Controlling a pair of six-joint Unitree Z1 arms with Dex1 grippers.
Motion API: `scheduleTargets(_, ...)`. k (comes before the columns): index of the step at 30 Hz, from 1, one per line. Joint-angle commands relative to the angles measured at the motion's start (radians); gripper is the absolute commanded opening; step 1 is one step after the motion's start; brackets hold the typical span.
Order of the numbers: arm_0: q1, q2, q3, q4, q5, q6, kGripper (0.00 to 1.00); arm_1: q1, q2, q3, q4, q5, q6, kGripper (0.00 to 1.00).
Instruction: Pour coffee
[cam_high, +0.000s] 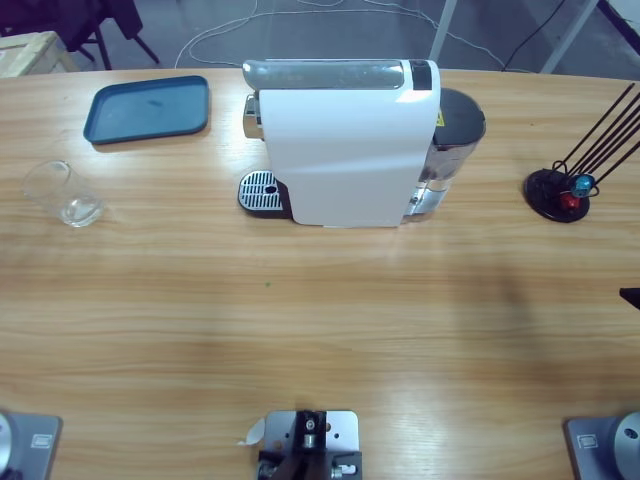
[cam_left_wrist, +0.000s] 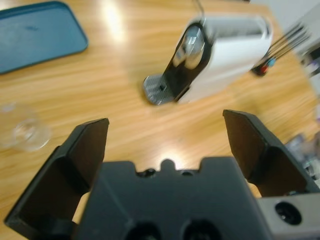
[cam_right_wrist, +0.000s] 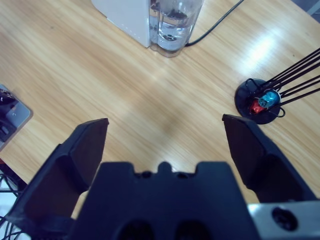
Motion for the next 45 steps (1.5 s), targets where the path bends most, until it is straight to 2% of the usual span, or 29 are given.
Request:
scheduleTargets(1,-0.011,0.265,-0.053,-0.241,-0.179,-0.305,0.993,0.011,0.017,0.008,0.012,0.009,-0.007,1.000)
scheduleTargets(9,-0.011,0.435,-0.045,-0.316,-0.218,-0.511,0.975,0.010,0.019,0.008,0.012,0.010,-0.006,1.000)
scheduleTargets(15,-0.011,0.566,-0.050,-0.473,-0.266,-0.605,0.972,0.010,0.022,0.007,0.012,0.010,-0.006,1.000)
scheduleTargets(21,-0.011,0.656,-0.062,-0.574,-0.378,-0.614,0.880,0.010,0.023,0.007,0.012,0.010,-0.005,1.000)
scheduleTargets(23,-0.011,0.663,-0.054,-0.599,-0.378,-0.614,0.832,0.010,0.025,0.007,0.012,0.010,-0.005,1.000)
scheduleTargets(25,-0.011,0.665,-0.054,-0.620,-0.378,-0.612,0.737,0.011,0.025,0.007,0.012,0.010,-0.005,1.000)
scheduleTargets(30,-0.011,0.677,-0.042,-0.624,-0.379,-0.606,0.725,0.010,0.025,0.006,0.012,0.010,-0.005,1.000)
scheduleTargets(31,-0.011,0.685,-0.039,-0.624,-0.381,-0.609,0.677,0.010,0.025,0.007,0.012,0.010,-0.005,1.000)
scheduleTargets(32,-0.011,0.692,-0.036,-0.631,-0.383,-0.609,0.555,0.011,0.025,0.007,0.012,0.010,-0.005,1.000)
scheduleTargets(33,-0.011,0.697,-0.031,-0.645,-0.385,-0.610,0.486,0.011,0.025,0.006,0.012,0.010,-0.005,1.000)
scheduleTargets(35,-0.011,0.700,-0.024,-0.662,-0.393,-0.610,0.457,0.011,0.029,0.005,0.012,0.010,-0.005,1.000)
scheduleTargets(36,-0.011,0.700,-0.021,-0.670,-0.393,-0.606,0.321,0.011,0.032,0.004,0.013,0.010,-0.005,1.000)
scheduleTargets(37,-0.011,0.698,-0.017,-0.678,-0.393,-0.603,0.235,0.011,0.036,0.004,0.014,0.010,-0.005,1.000)
scheduleTargets(38,-0.011,0.697,-0.014,-0.682,-0.396,-0.600,0.222,0.011,0.042,0.002,0.014,0.010,-0.005,1.000)
scheduleTargets(40,-0.011,0.697,-0.010,-0.686,-0.404,-0.596,0.012,0.011,0.045,0.001,0.014,0.010,-0.005,1.000)
scheduleTargets(45,-0.011,0.686,-0.001,-0.708,-0.402,-0.586,0.000,0.011,0.045,0.001,0.014,0.010,-0.005,1.000)
